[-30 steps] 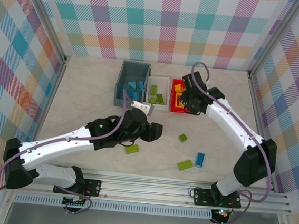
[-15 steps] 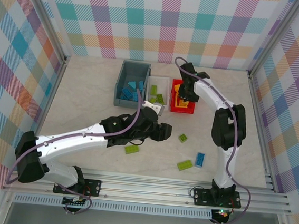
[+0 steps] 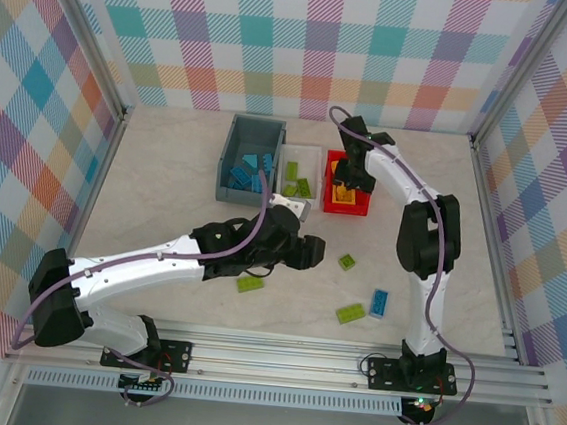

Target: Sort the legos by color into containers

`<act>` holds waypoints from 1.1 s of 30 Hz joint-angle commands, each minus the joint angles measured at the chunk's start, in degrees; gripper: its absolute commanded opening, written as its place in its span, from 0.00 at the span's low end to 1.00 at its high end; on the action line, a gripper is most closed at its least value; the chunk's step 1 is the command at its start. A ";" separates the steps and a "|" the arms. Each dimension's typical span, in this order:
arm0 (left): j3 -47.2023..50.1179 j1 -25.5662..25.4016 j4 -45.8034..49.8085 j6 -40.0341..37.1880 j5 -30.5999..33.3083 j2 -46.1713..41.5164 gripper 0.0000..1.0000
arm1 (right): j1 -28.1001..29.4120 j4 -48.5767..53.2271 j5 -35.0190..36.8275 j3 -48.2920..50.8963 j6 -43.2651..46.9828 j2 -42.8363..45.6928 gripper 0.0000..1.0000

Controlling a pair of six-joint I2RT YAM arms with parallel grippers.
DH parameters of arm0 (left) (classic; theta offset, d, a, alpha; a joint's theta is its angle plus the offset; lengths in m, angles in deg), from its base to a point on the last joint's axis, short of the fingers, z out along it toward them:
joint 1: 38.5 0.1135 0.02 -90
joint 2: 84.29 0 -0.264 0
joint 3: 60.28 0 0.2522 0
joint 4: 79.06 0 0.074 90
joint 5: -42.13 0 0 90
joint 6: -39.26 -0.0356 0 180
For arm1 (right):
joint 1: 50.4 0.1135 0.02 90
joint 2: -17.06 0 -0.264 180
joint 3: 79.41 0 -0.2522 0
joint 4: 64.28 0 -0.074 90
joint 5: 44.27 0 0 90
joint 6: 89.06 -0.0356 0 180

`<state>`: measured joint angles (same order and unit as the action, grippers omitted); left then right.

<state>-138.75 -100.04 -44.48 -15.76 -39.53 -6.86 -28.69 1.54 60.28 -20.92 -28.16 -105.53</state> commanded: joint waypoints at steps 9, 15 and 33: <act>-13.74 -7.82 6.83 2.99 -1.27 17.21 0.64 | -0.02 2.97 1.35 10.65 1.44 31.19 0.71; -30.33 -12.89 14.16 7.06 0.30 34.79 0.65 | -0.09 5.21 -2.93 21.36 5.16 56.86 0.85; -64.28 -15.25 33.25 8.40 5.79 65.22 0.72 | -0.09 12.84 -7.36 20.71 3.47 77.56 0.88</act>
<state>-200.69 -115.10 -14.53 -6.67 -34.83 56.00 -28.69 14.02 54.05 -0.79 -23.84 -27.87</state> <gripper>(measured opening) 0.724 0.886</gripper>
